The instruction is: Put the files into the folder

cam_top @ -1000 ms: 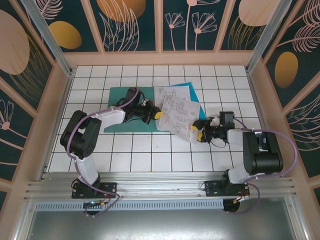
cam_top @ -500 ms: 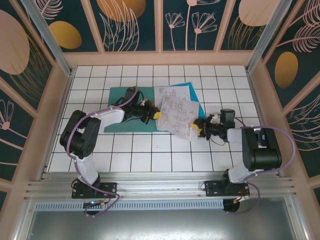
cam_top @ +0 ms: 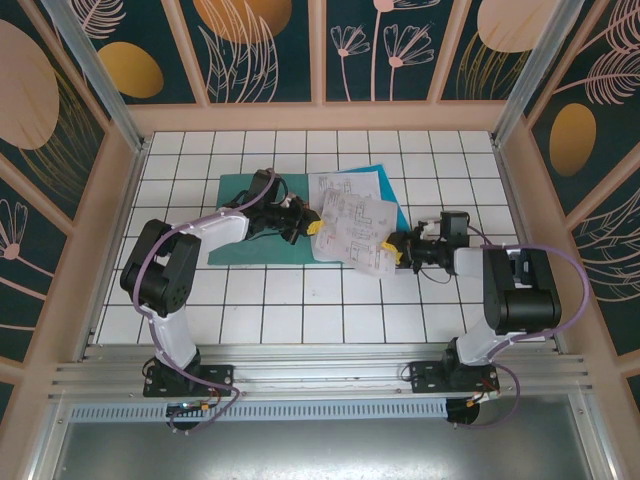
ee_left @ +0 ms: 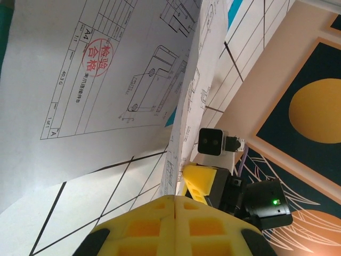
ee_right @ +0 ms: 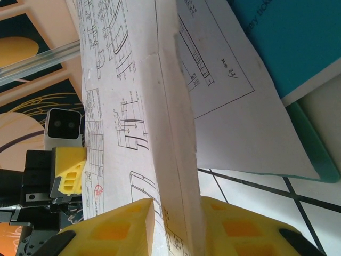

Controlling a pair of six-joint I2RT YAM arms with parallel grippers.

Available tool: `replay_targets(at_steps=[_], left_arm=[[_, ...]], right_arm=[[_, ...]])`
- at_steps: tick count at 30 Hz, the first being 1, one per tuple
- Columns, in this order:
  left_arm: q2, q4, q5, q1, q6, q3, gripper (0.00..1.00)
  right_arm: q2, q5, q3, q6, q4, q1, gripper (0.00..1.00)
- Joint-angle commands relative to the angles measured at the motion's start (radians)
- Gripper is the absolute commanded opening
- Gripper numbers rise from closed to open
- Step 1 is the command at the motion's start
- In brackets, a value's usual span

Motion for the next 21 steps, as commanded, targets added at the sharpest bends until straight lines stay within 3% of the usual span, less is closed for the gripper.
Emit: replay_targets(at_steps=[1,21], left_arm=[[0.018,-0.027,0.019,0.006,0.021,0.024,0.0],[0.013,-0.058,0.002,0.008,0.049,0.027,0.0]], right_arm=[[0.016,-0.017,0.028,-0.027,-0.027,0.01,0.29],[-0.031,0.1,0.07,-0.158,-0.193,0.018,0.07]])
